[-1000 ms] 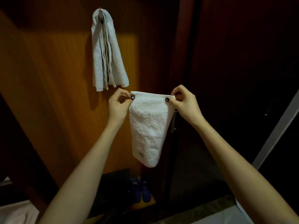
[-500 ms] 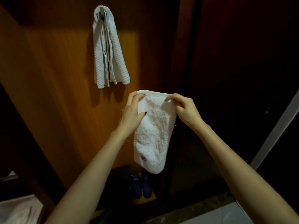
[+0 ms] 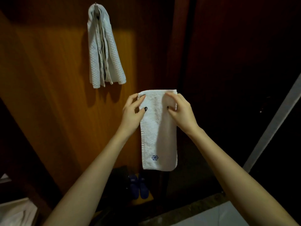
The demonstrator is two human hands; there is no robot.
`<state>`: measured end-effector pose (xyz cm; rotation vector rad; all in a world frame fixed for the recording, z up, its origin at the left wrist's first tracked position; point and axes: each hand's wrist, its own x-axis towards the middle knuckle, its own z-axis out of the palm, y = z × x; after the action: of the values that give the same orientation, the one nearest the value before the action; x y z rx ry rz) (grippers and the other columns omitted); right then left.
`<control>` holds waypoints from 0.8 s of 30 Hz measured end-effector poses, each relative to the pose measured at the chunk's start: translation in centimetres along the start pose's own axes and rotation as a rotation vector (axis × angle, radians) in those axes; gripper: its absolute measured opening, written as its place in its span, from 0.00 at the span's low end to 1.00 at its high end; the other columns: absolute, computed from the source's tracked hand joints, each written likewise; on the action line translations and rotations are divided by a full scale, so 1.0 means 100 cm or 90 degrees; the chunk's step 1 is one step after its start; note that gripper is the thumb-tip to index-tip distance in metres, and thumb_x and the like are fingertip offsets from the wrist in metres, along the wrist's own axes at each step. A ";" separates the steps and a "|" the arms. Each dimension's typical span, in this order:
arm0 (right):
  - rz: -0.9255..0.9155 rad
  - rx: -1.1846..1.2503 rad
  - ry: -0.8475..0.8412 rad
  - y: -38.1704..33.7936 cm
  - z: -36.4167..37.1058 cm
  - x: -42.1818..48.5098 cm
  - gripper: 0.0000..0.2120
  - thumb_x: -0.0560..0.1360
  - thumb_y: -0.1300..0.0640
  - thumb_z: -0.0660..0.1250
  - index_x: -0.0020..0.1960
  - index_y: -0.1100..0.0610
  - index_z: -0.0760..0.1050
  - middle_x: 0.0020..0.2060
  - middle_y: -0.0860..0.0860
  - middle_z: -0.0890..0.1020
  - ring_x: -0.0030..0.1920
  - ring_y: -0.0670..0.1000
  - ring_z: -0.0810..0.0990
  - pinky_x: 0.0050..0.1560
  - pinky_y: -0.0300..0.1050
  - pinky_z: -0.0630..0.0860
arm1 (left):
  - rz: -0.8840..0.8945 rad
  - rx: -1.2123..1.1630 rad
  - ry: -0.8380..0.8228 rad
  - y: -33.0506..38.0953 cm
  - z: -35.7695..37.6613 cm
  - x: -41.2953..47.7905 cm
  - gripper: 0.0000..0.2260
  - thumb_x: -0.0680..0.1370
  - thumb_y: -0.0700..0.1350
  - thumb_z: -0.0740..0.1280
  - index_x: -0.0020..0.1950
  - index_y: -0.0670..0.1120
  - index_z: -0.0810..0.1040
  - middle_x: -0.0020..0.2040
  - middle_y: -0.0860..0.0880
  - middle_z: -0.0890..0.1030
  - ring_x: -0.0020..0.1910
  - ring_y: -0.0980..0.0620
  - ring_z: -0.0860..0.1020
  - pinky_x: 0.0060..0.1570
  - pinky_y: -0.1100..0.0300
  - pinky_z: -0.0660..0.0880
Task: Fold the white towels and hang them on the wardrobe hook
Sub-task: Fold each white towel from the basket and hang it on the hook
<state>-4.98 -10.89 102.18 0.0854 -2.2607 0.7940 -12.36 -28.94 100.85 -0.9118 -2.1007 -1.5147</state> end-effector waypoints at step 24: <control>-0.004 0.145 -0.055 -0.036 -0.020 -0.006 0.10 0.77 0.61 0.69 0.57 0.56 0.80 0.38 0.54 0.81 0.40 0.51 0.81 0.45 0.50 0.79 | -0.089 -0.390 -0.076 0.028 -0.001 -0.015 0.09 0.78 0.38 0.65 0.54 0.48 0.81 0.44 0.58 0.84 0.41 0.61 0.81 0.37 0.70 0.75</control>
<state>-2.32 -12.75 104.69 0.2368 -2.2400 1.0592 -9.34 -28.92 101.78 -1.0889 -1.8244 -2.2942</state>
